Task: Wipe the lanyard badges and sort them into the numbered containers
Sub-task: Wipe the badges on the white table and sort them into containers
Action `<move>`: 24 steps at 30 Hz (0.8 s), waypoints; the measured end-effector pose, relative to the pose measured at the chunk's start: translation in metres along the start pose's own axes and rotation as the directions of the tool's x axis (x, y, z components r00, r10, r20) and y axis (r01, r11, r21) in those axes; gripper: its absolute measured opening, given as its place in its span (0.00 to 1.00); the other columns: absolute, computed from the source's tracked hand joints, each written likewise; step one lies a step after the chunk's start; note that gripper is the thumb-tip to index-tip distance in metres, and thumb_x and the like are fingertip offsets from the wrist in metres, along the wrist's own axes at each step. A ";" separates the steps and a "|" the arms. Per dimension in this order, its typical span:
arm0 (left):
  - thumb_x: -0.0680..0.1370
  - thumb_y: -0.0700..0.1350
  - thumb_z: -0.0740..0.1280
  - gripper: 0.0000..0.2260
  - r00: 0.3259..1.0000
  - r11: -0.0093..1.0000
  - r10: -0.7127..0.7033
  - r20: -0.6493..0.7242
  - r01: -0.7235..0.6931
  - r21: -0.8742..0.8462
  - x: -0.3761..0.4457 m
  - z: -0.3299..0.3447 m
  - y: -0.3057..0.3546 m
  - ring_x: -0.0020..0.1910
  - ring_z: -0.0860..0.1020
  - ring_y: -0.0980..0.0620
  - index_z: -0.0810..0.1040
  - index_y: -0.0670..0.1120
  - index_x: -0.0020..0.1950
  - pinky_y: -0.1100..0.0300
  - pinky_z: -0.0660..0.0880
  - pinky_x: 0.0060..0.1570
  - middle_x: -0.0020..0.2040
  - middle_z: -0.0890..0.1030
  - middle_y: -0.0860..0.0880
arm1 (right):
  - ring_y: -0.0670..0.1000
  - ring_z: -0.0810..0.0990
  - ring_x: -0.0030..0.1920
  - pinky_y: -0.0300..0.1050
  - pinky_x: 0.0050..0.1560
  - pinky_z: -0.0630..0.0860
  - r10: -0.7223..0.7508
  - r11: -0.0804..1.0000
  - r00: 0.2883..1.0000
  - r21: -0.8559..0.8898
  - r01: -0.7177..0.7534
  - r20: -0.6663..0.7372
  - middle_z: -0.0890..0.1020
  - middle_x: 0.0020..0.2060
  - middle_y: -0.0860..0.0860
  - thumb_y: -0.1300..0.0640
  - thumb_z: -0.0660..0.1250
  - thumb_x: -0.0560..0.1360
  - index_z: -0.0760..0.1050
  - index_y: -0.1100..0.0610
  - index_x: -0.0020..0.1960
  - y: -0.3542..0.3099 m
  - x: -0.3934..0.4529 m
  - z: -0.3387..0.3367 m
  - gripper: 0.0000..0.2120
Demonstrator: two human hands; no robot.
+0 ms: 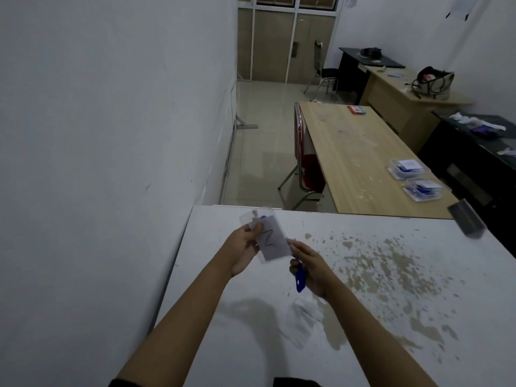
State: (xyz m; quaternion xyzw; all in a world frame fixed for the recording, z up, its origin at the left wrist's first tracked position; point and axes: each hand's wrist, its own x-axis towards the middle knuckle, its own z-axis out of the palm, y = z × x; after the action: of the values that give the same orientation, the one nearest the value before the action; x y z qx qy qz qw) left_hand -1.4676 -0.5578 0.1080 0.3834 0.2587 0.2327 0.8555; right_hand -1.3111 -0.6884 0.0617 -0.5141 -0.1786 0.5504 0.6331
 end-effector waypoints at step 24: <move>0.81 0.46 0.63 0.14 0.964 0.886 -0.258 -0.060 0.261 0.383 0.001 -0.009 -0.014 0.50 0.77 0.48 0.75 0.40 0.63 0.59 0.75 0.49 0.52 0.79 0.44 | 0.48 0.82 0.46 0.38 0.52 0.78 0.256 0.874 0.947 -0.464 -0.141 0.195 0.85 0.51 0.56 0.67 0.64 0.79 0.82 0.59 0.58 -0.038 -0.014 -0.021 0.13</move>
State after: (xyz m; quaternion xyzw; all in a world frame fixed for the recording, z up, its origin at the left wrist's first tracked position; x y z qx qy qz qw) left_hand -1.4697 -0.5609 0.0915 0.5063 0.3517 0.0621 0.7850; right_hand -1.2796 -0.7055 0.0898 -0.5868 -0.3238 0.6180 0.4109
